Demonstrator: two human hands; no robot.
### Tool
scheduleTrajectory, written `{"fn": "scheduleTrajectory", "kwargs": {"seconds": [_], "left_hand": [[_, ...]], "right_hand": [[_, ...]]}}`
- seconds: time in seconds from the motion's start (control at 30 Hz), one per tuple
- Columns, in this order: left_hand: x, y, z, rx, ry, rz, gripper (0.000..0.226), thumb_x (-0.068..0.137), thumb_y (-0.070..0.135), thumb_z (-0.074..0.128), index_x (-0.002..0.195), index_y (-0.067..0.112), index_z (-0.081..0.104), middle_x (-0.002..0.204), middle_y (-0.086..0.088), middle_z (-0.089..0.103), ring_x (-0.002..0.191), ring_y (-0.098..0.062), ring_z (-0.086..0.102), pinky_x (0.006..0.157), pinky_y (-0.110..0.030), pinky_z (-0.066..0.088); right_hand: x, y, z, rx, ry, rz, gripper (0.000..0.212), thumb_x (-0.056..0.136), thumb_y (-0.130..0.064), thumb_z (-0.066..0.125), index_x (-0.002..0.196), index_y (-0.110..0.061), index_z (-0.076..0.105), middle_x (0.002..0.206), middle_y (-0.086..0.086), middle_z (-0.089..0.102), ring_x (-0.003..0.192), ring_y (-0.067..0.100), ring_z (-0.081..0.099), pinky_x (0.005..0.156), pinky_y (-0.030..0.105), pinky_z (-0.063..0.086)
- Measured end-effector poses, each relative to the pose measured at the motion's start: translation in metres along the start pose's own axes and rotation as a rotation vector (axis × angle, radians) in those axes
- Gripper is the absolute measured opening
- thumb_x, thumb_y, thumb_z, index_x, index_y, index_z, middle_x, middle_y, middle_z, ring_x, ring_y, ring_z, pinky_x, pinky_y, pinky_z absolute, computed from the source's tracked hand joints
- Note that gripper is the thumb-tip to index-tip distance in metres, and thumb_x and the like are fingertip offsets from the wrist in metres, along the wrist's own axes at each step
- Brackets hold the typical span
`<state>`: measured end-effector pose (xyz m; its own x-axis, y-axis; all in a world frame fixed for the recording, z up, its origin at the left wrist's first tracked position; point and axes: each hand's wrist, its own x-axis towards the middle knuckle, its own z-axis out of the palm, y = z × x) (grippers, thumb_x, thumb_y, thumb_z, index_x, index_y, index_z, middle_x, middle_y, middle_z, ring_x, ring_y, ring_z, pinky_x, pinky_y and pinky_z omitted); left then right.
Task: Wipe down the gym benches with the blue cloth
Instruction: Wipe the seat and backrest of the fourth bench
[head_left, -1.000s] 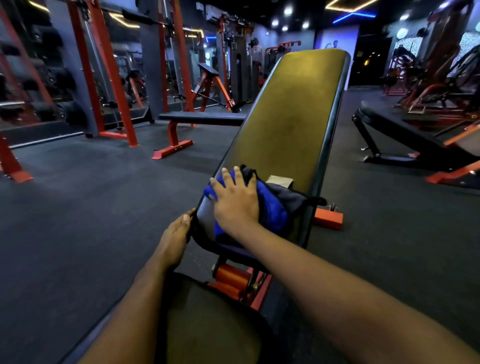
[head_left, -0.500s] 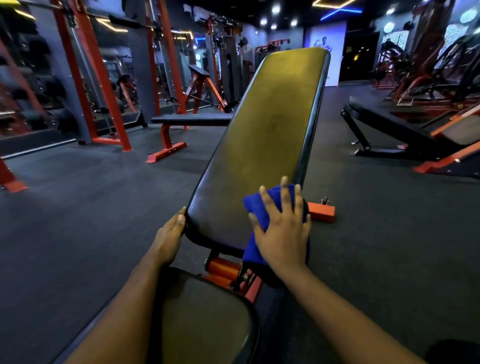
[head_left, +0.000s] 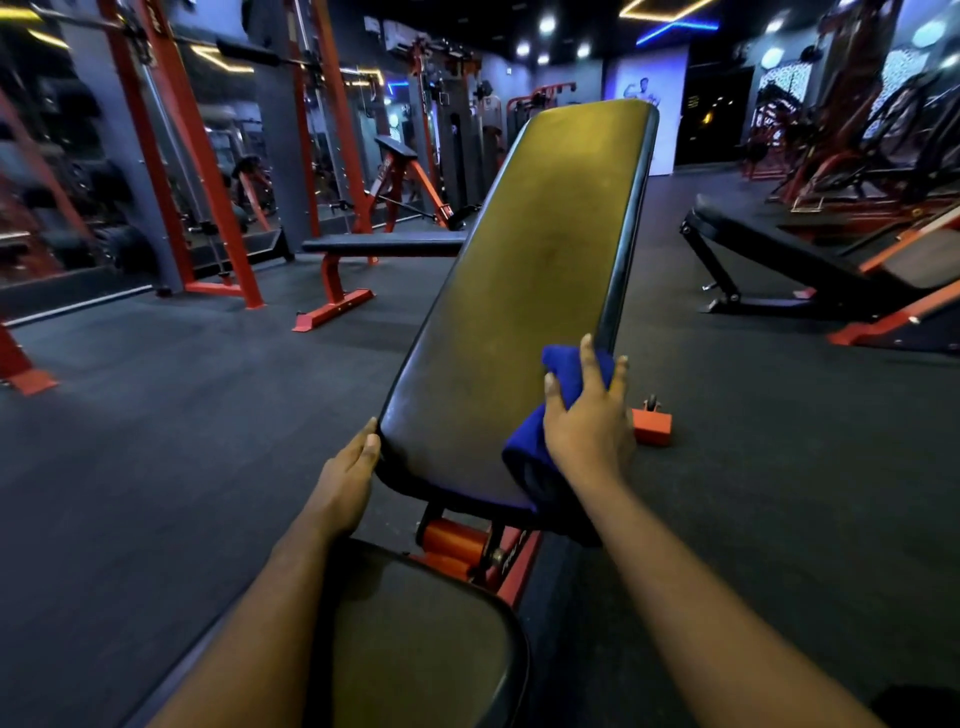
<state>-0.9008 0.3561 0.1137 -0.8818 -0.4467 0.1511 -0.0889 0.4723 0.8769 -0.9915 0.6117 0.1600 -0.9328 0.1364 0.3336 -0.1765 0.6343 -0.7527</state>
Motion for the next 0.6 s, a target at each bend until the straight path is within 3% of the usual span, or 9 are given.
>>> {"fn": "scheduleTrajectory", "kwargs": {"seconds": [0.13,0.37,0.5,0.6], "left_hand": [[-0.005,0.006,0.002,0.007,0.002,0.002,0.049,0.105,0.038,0.035,0.151,0.022,0.035,0.155,-0.006,0.037,0.141,-0.023,0.036,0.119,-0.043,0.027],[-0.009,0.013,0.003,0.065,-0.004,0.008,0.051,0.105,0.039,0.033,0.153,0.022,0.032,0.156,-0.007,0.035,0.144,-0.022,0.030,0.118,-0.034,0.021],[-0.009,0.012,0.002,0.072,-0.007,-0.009,0.051,0.105,0.040,0.032,0.153,0.024,0.030,0.156,-0.007,0.034,0.145,-0.023,0.030,0.118,-0.035,0.020],[-0.010,0.013,0.002,0.067,0.000,-0.009,0.050,0.105,0.040,0.032,0.153,0.024,0.031,0.157,-0.006,0.033,0.145,-0.023,0.030,0.119,-0.038,0.020]], "right_hand": [[0.009,-0.012,-0.004,0.054,0.040,0.105,0.073,0.097,-0.058,0.043,0.158,-0.037,0.008,0.162,0.013,0.020,0.137,0.039,0.040,0.103,0.049,0.041],[-0.073,0.011,0.019,-0.052,0.144,-0.033,0.079,0.095,-0.057,0.046,0.159,-0.036,0.005,0.162,0.016,0.020,0.138,0.040,0.034,0.098,0.053,0.045],[-0.034,-0.004,0.011,-0.148,0.091,0.050,0.075,0.099,-0.056,0.037,0.159,-0.031,-0.001,0.159,0.019,0.021,0.135,0.041,0.038,0.096,0.051,0.045],[0.028,-0.019,-0.002,-0.136,0.041,0.106,0.074,0.100,-0.055,0.035,0.159,-0.026,0.001,0.151,0.023,0.034,0.126,0.043,0.047,0.096,0.049,0.043]]}}
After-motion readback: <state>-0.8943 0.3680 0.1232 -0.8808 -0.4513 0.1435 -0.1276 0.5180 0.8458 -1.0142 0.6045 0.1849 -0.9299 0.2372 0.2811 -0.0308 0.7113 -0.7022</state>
